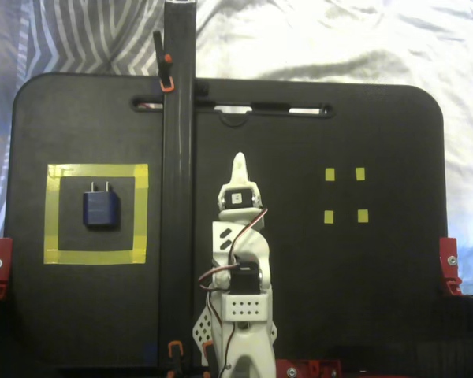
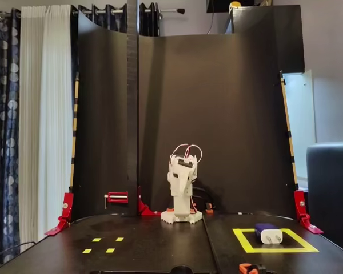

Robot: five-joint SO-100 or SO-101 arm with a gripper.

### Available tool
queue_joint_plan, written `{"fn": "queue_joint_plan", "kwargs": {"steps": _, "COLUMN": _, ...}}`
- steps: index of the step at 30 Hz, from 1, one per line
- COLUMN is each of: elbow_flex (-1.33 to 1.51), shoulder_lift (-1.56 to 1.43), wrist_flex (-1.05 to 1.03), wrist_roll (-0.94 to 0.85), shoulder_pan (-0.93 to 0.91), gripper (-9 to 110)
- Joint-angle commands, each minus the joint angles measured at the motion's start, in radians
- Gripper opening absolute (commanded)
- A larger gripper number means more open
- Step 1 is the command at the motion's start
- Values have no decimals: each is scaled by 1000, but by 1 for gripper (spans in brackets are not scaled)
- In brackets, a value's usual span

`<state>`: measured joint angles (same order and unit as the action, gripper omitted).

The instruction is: Grasp a block and put it in the designated area.

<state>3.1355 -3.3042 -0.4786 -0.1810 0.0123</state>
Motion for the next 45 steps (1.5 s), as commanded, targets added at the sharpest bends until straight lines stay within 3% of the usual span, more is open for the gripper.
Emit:
{"fn": "queue_joint_plan", "kwargs": {"steps": 1, "elbow_flex": 5, "shoulder_lift": -6, "wrist_flex": -6, "wrist_roll": 32, "shoulder_pan": -2, "gripper": 0}}
{"fn": "queue_joint_plan", "kwargs": {"steps": 27, "elbow_flex": 8, "shoulder_lift": -6, "wrist_flex": -275, "wrist_roll": 109, "shoulder_pan": 8, "gripper": 0}}
{"fn": "queue_joint_plan", "kwargs": {"steps": 45, "elbow_flex": 8, "shoulder_lift": -6, "wrist_flex": -282, "wrist_roll": 137, "shoulder_pan": 0, "gripper": 0}}
